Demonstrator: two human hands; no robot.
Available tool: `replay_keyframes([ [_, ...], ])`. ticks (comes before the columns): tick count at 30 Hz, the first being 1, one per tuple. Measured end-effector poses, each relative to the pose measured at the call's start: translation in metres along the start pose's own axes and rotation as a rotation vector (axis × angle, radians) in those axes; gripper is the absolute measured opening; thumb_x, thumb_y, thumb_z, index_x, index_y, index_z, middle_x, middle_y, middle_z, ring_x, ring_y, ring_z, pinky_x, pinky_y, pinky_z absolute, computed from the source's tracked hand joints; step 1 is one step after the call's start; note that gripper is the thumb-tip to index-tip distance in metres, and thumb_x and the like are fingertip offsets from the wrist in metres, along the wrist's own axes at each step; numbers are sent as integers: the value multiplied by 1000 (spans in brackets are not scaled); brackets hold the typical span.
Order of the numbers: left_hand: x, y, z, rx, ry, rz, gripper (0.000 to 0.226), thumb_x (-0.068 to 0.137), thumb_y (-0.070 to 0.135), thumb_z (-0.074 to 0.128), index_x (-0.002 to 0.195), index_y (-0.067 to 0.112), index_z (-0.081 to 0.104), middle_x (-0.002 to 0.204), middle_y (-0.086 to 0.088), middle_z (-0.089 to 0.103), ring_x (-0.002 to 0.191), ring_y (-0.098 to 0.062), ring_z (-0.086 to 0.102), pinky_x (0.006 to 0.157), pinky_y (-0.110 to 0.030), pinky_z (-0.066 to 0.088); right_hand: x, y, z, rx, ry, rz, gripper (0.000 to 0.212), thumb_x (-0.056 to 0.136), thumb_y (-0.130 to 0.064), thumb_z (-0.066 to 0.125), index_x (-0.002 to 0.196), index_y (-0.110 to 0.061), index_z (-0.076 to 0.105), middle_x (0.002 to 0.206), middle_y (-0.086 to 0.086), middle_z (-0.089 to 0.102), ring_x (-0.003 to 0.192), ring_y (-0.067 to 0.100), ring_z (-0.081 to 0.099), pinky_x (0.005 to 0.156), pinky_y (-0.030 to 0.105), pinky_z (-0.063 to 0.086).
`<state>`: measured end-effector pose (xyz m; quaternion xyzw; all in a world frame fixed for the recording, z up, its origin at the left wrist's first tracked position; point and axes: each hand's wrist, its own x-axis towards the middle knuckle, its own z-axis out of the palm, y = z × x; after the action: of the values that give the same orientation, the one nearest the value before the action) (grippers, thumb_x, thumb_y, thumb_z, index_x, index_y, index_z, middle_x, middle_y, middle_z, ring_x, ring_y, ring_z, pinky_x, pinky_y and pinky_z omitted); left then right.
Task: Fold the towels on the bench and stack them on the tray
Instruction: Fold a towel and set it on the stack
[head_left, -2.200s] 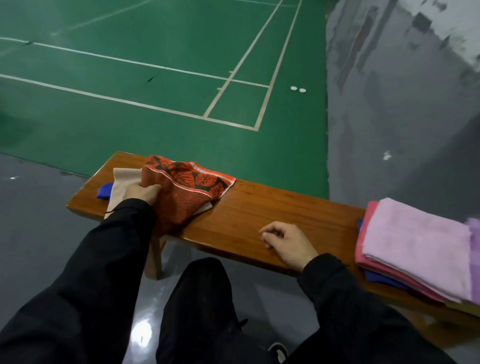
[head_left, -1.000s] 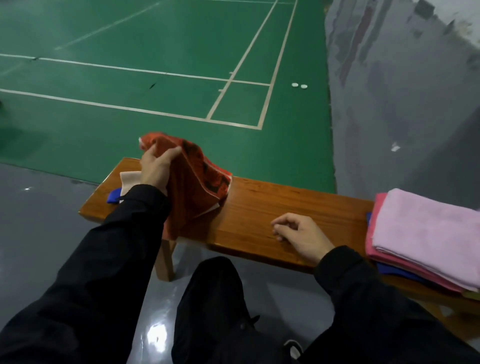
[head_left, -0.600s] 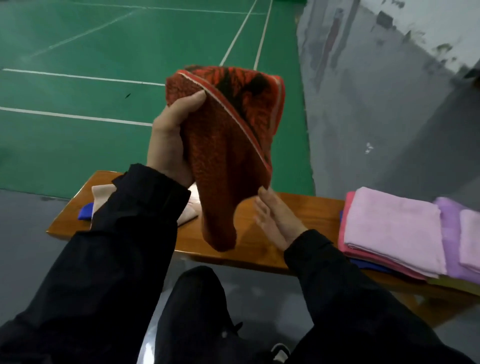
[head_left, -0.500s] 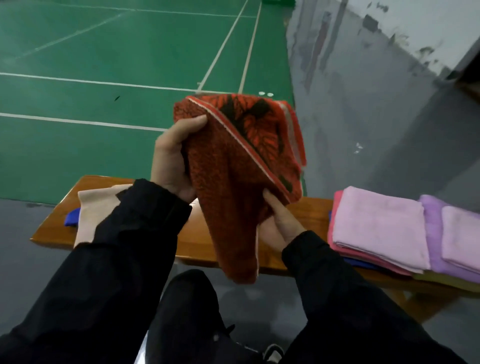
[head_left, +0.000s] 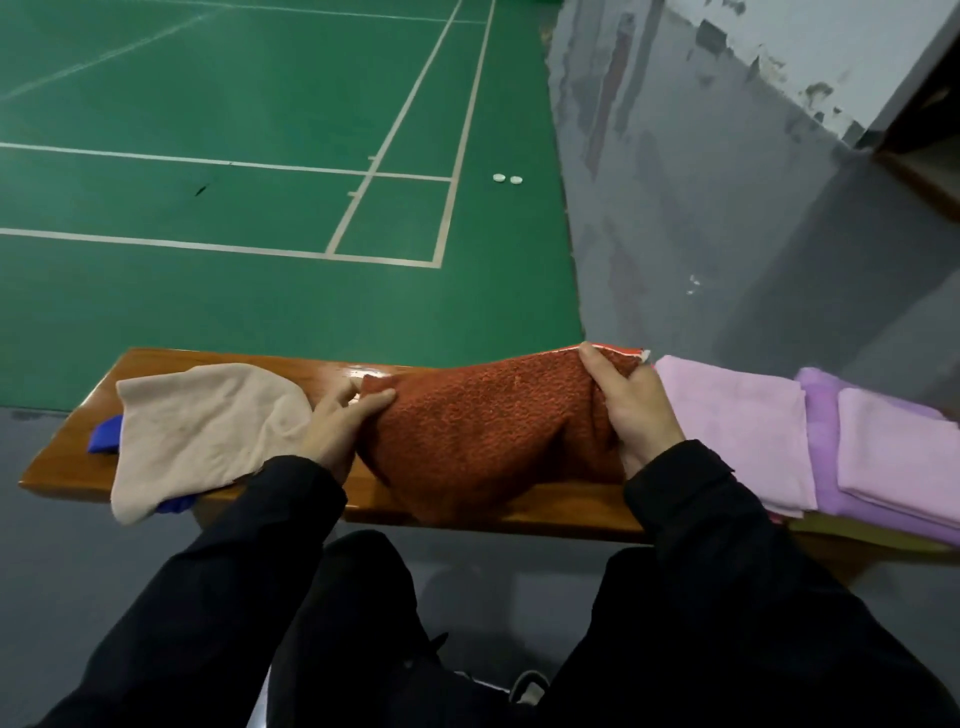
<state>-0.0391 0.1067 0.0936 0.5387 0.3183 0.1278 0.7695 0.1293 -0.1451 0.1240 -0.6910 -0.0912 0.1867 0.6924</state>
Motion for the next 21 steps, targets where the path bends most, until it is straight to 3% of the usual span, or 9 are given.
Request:
replay_keyframes([
  [2,1,-4,-4,-6,55,63,25,77,26,80,91,17,61,85,-4,70,81,-20,65,63,-25,54,4,-1,-9,-110,48,-15,34,88,-42,77,95,-9,78,96,10,79,95,28,75,95,55,57],
  [4,0,-4,-5,-171,48,41,15,93,18,67,106,19,61,94,-4,70,79,-19,68,62,-28,59,6,0,-16,-113,35,4,26,93,-33,75,92,-7,79,92,11,78,90,28,75,90,50,61],
  [7,-4,0,-6,-137,-40,-127,46,95,22,65,139,33,55,123,-1,67,97,-24,73,71,-37,62,3,0,-21,44,36,43,24,95,-29,72,91,-7,79,93,14,76,86,29,74,83,42,61],
  [9,-6,-4,-8,-138,-53,-155,42,97,16,61,137,28,59,122,-6,70,90,-20,74,67,-30,60,2,-1,-22,134,71,47,24,95,-28,72,91,-5,78,98,17,75,94,34,73,90,46,59],
  [12,-5,-9,-11,-342,2,-95,28,97,18,60,123,23,67,102,-3,68,76,-13,67,67,-27,53,-2,-4,-23,207,117,46,24,94,-26,74,90,-3,75,90,15,74,85,31,72,82,44,60],
  [15,-8,-7,-12,-407,-13,-65,21,98,15,58,115,19,69,86,-2,69,68,-12,66,60,-24,56,-1,-2,-31,213,19,108,23,93,-27,74,97,-4,74,94,13,75,87,26,71,84,41,61],
  [18,-12,-8,-15,-238,-33,-93,26,98,10,58,121,15,70,103,-12,74,78,-19,71,63,-27,60,-3,-1,-35,61,-122,126,16,98,-16,65,103,-4,73,88,4,77,82,15,72,68,24,58],
  [21,-9,-8,-18,-22,113,-61,24,99,5,59,119,7,71,114,-20,71,88,-24,69,72,-29,61,-2,-4,-30,29,-9,130,21,102,-22,61,102,-5,73,85,0,77,78,12,75,66,24,58],
])
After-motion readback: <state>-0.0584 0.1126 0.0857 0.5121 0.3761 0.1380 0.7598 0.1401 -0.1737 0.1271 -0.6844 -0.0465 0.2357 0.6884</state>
